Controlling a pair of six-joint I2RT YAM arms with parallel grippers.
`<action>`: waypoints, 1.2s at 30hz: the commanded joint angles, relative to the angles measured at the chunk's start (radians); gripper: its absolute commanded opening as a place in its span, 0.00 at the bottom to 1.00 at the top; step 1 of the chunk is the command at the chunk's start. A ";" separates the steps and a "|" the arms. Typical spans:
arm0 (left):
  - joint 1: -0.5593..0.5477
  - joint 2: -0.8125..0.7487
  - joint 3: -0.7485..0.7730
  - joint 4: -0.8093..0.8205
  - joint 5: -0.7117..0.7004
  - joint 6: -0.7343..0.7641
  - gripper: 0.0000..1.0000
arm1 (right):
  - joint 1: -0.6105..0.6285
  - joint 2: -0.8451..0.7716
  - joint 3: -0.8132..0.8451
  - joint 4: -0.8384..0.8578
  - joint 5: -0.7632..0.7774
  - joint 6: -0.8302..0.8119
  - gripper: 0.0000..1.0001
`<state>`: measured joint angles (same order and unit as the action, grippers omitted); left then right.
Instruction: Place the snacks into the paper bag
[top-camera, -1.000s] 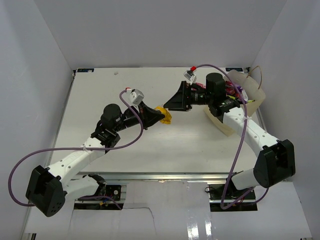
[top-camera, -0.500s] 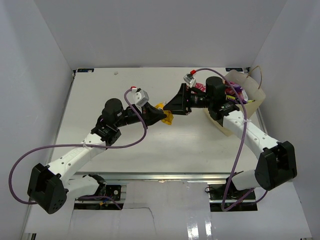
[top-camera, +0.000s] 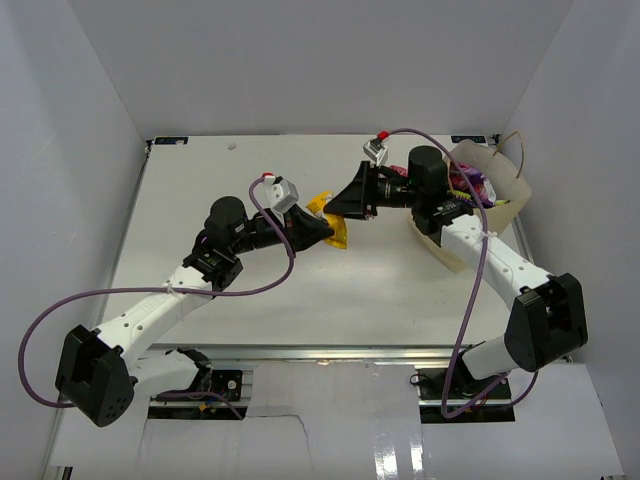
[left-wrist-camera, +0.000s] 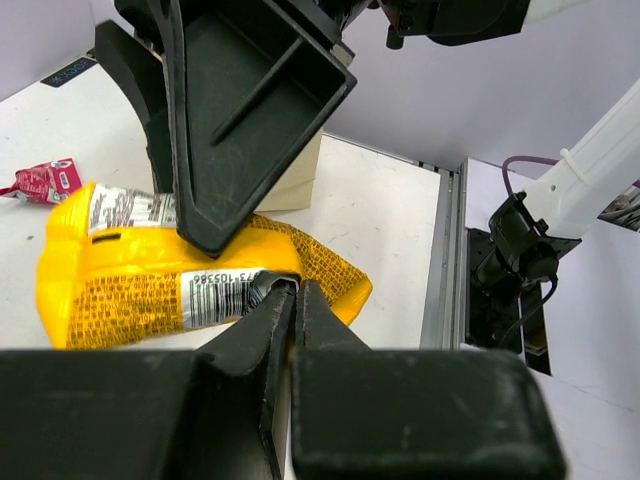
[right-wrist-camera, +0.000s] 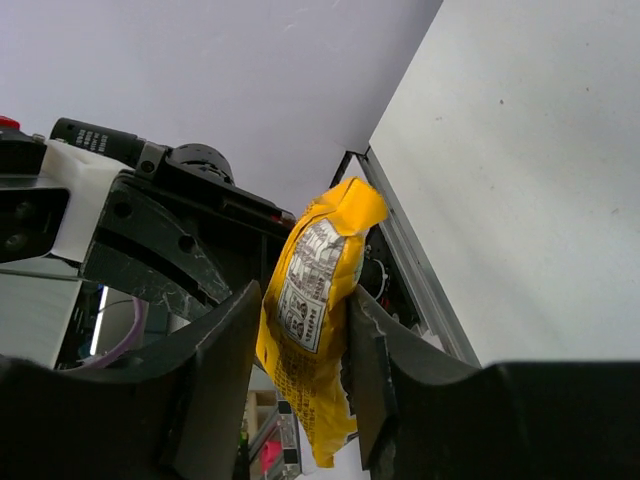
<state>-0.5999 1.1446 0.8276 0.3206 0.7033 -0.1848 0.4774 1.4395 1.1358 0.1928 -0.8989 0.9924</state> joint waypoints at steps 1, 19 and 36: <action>-0.006 -0.006 -0.008 0.009 0.002 -0.004 0.00 | -0.006 -0.007 0.073 0.094 -0.023 0.000 0.45; -0.006 -0.103 -0.062 0.038 -0.153 -0.136 0.77 | -0.028 -0.044 0.319 -0.179 0.020 -0.553 0.12; -0.003 -0.224 -0.272 -0.017 -0.307 -0.269 0.95 | -0.506 -0.191 0.498 -0.601 0.480 -1.253 0.10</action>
<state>-0.6041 0.9207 0.5503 0.3031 0.4183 -0.4431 0.0090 1.2869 1.6379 -0.3691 -0.5289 -0.1497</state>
